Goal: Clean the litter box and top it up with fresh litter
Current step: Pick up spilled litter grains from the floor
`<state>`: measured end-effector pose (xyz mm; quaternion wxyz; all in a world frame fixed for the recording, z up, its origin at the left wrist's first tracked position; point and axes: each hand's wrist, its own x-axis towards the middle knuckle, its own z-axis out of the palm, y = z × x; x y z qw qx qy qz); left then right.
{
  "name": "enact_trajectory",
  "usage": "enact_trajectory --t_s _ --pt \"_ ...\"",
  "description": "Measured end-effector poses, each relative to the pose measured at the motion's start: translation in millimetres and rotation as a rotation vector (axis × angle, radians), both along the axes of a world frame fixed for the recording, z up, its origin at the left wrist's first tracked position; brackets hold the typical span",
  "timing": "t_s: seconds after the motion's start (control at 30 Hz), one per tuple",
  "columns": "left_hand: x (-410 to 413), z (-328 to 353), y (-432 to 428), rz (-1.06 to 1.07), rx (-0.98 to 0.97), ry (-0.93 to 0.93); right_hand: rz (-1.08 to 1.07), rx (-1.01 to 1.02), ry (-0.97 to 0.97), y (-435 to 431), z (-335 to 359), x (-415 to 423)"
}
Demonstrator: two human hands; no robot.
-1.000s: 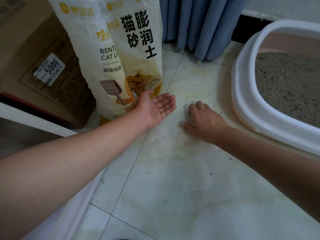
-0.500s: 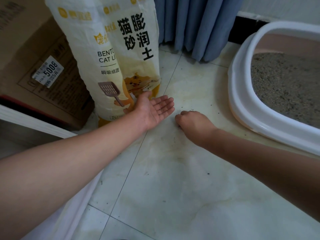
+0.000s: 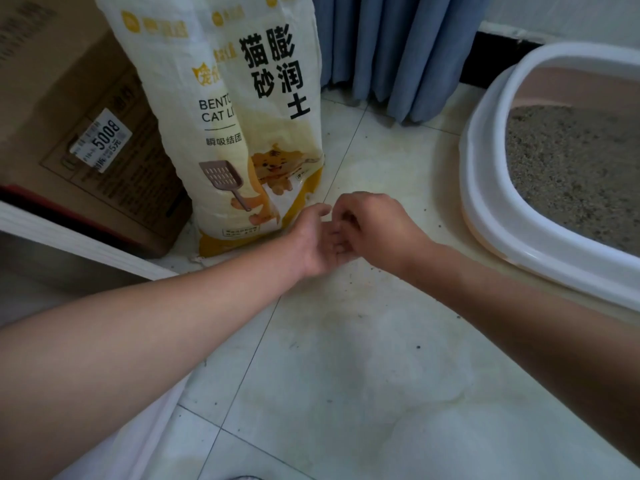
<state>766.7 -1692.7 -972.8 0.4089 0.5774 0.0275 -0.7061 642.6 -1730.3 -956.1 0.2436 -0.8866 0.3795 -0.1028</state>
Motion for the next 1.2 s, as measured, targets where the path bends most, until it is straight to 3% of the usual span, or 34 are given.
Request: enact_trajectory --t_s 0.4,0.57,0.63,0.77,0.97,1.2 --pt "1.9 1.4 -4.4 0.045 -0.033 0.016 -0.093 0.064 -0.107 -8.9 5.4 -3.6" --pt "13.5 2.2 -11.0 0.211 -0.042 -0.029 -0.171 0.032 -0.145 -16.2 4.9 -14.0" --pt "19.2 2.0 -12.1 0.255 -0.046 -0.054 -0.177 0.040 -0.054 -16.8 -3.5 -22.7" --pt "21.5 -0.9 -9.3 0.249 -0.044 -0.050 -0.070 0.107 0.333 -6.3 -22.1 -30.4" --pt "20.7 -1.6 -13.0 0.270 -0.063 -0.022 -0.064 0.048 0.722 12.6 -14.1 -2.7" --pt "23.8 -0.2 -14.3 0.290 -0.071 0.001 -0.049 0.189 0.928 1.0 -3.2 28.6"
